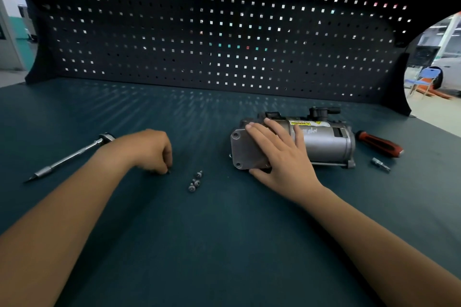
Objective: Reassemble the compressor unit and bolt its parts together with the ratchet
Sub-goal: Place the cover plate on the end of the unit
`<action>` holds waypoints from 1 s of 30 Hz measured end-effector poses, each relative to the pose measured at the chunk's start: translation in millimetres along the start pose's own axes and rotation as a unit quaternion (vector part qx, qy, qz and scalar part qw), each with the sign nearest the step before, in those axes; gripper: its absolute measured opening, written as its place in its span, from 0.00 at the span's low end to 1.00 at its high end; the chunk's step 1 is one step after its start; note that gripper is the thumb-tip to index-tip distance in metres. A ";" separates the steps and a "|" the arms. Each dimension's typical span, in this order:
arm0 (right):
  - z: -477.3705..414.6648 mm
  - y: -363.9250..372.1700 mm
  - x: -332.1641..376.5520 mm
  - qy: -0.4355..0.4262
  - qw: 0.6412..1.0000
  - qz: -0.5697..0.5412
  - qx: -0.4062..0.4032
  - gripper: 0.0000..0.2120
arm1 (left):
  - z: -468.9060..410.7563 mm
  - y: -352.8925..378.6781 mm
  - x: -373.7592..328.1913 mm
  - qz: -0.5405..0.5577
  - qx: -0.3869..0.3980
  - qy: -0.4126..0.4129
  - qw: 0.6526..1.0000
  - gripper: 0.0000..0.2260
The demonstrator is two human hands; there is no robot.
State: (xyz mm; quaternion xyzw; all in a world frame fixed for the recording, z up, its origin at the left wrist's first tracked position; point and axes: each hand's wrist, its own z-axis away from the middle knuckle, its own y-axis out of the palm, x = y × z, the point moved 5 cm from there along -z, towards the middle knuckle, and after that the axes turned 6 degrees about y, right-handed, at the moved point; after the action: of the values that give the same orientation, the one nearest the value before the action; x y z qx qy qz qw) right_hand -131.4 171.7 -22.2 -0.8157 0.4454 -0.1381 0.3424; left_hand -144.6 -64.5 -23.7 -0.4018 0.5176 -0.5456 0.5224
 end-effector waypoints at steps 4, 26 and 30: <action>2.5 1.0 -0.3 0.003 1.000 -0.010 -0.010 0.39 | -0.2 -4.2 -2.7 0.055 -0.072 0.026 0.996 0.06; 3.6 -9.1 18.6 -0.047 0.990 -0.126 -0.038 0.43 | 25.5 -14.7 -79.1 0.399 -0.355 0.226 0.815 0.08; 3.5 -9.5 21.2 -0.044 0.989 -0.137 -0.037 0.44 | 30.0 -17.8 -82.6 0.344 -0.386 0.255 0.817 0.10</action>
State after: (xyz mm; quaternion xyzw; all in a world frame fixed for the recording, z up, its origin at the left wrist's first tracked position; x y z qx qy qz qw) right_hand -111.6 159.3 -20.0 -0.8864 0.3182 -0.1312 0.3095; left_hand -107.1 11.1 6.5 -0.2125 0.9049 -0.1688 0.3280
